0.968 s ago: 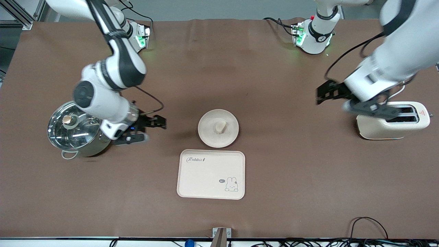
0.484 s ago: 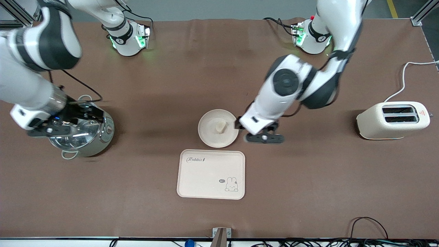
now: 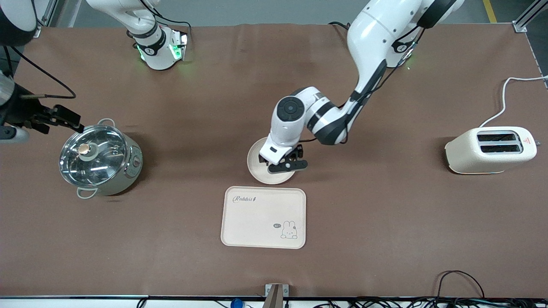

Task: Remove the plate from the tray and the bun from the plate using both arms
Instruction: 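Grasp the white bun on the plate with the left gripper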

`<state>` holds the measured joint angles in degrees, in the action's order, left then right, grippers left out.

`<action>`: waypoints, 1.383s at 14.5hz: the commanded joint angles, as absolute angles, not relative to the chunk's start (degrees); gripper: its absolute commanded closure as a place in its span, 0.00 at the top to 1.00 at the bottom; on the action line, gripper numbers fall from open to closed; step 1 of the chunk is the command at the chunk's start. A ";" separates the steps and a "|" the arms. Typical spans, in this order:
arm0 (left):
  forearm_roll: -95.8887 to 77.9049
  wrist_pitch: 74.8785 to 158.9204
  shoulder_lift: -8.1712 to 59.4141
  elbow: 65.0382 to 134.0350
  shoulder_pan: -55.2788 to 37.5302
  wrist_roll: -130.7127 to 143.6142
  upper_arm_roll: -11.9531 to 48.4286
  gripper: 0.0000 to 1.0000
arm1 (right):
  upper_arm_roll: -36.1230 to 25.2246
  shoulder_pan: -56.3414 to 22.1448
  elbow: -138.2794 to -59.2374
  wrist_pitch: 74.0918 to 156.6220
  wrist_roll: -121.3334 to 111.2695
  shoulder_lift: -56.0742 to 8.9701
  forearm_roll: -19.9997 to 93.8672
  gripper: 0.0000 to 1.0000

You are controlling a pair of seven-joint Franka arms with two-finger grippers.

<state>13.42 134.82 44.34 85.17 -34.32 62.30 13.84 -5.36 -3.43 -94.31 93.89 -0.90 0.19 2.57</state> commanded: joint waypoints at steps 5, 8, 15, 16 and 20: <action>21.79 139.21 48.16 85.16 -37.35 72.25 13.45 0.76 | -4.48 -2.02 -91.32 89.83 -1.32 1.67 0.70 1.00; 21.88 140.36 48.16 85.96 -37.27 72.16 13.45 0.19 | -4.31 -2.02 -87.55 87.11 -1.14 1.32 0.70 1.00; 18.92 124.50 41.07 84.12 -32.90 59.02 13.97 0.00 | -4.31 -1.93 -87.45 87.10 -1.23 1.05 0.70 1.00; 15.33 121.23 38.52 84.11 -30.00 53.23 14.06 0.00 | -4.31 -1.85 -87.45 87.10 -1.23 1.05 0.70 1.00; 10.28 116.45 32.18 88.40 -15.59 33.17 13.80 0.01 | -4.31 -2.11 -86.66 87.10 -1.14 1.05 1.23 1.00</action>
<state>11.68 116.38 35.36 83.08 -21.98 39.88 13.14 -5.22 -2.93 -87.79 87.71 -0.90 1.08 1.76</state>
